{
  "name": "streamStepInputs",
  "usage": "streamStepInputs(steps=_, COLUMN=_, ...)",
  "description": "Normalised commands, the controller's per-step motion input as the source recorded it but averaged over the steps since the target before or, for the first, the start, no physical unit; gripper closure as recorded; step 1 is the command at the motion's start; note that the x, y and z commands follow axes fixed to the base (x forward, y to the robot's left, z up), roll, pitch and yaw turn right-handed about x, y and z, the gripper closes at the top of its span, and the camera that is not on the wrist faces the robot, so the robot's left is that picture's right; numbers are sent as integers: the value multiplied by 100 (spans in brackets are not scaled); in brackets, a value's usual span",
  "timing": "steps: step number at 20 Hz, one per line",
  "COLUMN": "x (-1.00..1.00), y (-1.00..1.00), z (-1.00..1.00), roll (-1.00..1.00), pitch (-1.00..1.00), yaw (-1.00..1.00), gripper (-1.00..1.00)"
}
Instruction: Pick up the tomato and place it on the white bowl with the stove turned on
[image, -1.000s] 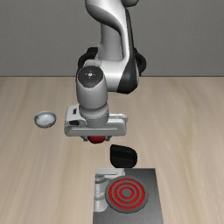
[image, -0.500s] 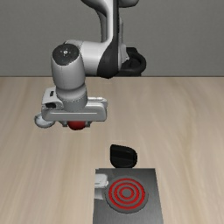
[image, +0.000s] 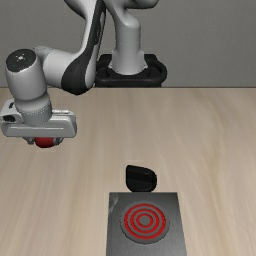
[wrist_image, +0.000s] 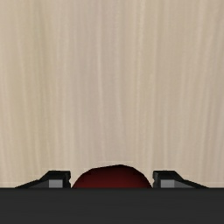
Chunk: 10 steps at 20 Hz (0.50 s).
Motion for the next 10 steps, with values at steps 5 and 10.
streamStepInputs(steps=5, x=-80, y=-20, z=0, roll=0, pitch=0, yaw=0, gripper=100)
streamStepInputs(steps=10, x=-80, y=0, z=0, roll=0, pitch=0, yaw=0, gripper=-100)
